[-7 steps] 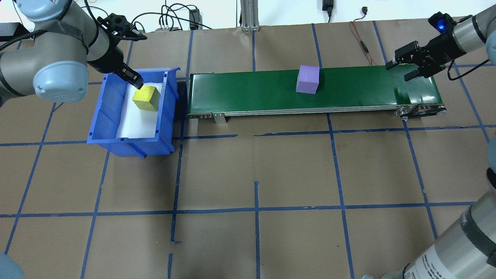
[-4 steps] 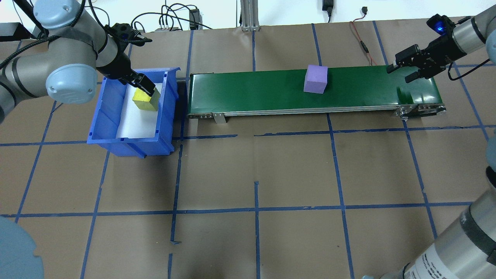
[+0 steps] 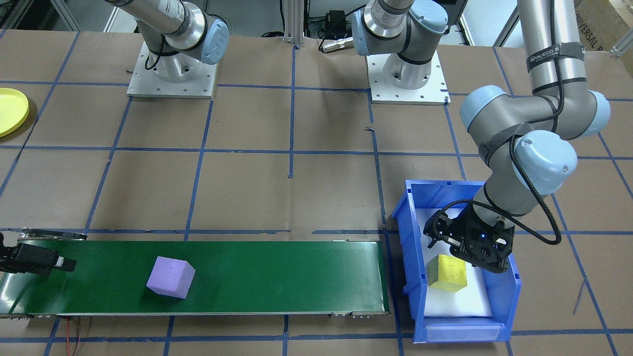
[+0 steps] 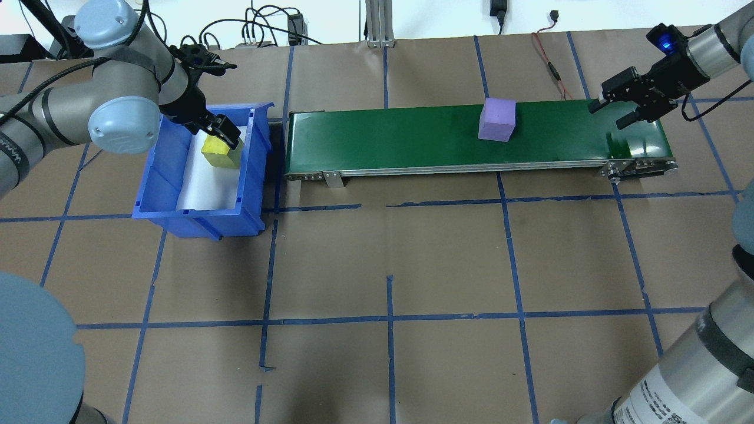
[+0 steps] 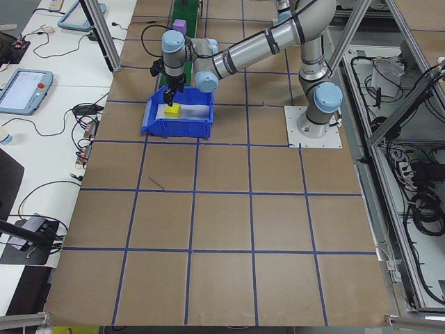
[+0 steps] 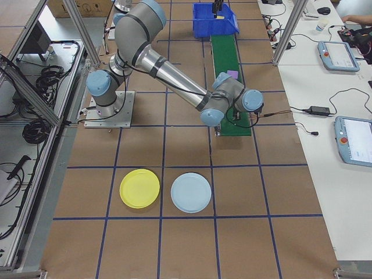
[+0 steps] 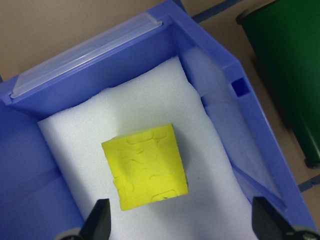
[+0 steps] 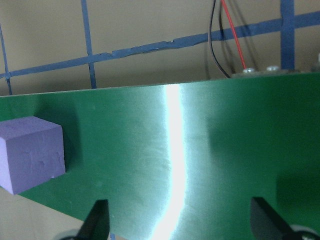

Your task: Move block left to right into plate

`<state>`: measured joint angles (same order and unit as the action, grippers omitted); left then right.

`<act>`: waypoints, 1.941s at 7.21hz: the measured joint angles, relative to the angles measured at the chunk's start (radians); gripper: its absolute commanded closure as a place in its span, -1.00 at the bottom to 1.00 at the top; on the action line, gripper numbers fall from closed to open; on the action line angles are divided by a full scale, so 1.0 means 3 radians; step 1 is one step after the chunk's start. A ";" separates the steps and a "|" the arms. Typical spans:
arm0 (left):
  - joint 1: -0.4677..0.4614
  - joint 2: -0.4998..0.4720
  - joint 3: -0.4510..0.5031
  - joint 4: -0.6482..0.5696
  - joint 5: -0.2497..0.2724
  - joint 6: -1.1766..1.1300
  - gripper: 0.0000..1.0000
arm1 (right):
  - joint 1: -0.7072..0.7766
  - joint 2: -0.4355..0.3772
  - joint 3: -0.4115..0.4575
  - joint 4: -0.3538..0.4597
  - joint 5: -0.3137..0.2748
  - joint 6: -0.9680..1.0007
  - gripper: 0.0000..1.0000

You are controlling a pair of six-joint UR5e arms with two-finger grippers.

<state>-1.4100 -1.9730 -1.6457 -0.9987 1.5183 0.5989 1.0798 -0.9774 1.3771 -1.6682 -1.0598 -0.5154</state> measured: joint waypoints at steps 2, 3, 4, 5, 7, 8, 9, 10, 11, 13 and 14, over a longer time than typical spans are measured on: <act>0.0022 -0.0056 0.0016 0.0000 0.0000 0.0001 -1.00 | 0.0024 -0.0037 0.0063 0.0002 0.0034 -0.0039 -1.00; 0.0064 -0.0065 0.0014 0.0000 0.0000 0.0008 -0.99 | 0.0034 -0.0044 0.0082 -0.0002 0.0085 -0.0045 -1.00; 0.0096 -0.0080 0.0012 0.0000 0.0002 0.0014 -0.99 | 0.0043 -0.0047 0.0093 -0.0017 0.0129 -0.0034 -1.00; 0.0109 -0.0111 0.0013 0.0000 0.0002 0.0012 -0.99 | 0.0051 -0.0056 0.0103 -0.0022 0.0148 0.0000 -1.00; 0.0115 -0.0159 0.0017 0.0000 -0.0018 -0.0053 -0.99 | 0.0086 -0.0121 0.0158 -0.0035 0.0160 0.0130 -1.00; 0.0115 -0.0169 0.0016 0.0000 -0.0030 -0.0114 -0.98 | 0.0132 -0.0155 0.0196 -0.0061 0.0162 0.0243 -1.00; 0.0114 -0.0181 0.0008 0.0000 -0.0036 -0.0146 -0.94 | 0.0172 -0.0171 0.0216 -0.0093 0.0163 0.0331 -1.00; 0.0114 -0.0207 0.0005 0.0000 -0.0037 -0.0158 -0.56 | 0.0194 -0.0179 0.0226 -0.0116 0.0162 0.0373 -1.00; 0.0114 -0.0233 0.0011 0.0005 -0.0036 -0.0158 -0.06 | 0.0205 -0.0181 0.0231 -0.0152 0.0157 0.0418 -1.00; 0.0114 -0.0256 0.0014 0.0034 -0.0032 -0.0159 0.32 | 0.0252 -0.0177 0.0237 -0.0276 0.0140 0.0528 -1.00; 0.0114 -0.0257 0.0012 0.0040 -0.0035 -0.0166 0.33 | 0.0268 -0.0166 0.0239 -0.0384 0.0127 0.0563 -1.00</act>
<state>-1.3760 -2.0502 -1.6421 -0.9866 1.5078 0.5491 1.1601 -1.0272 1.4489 -1.7834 -1.0218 -0.3463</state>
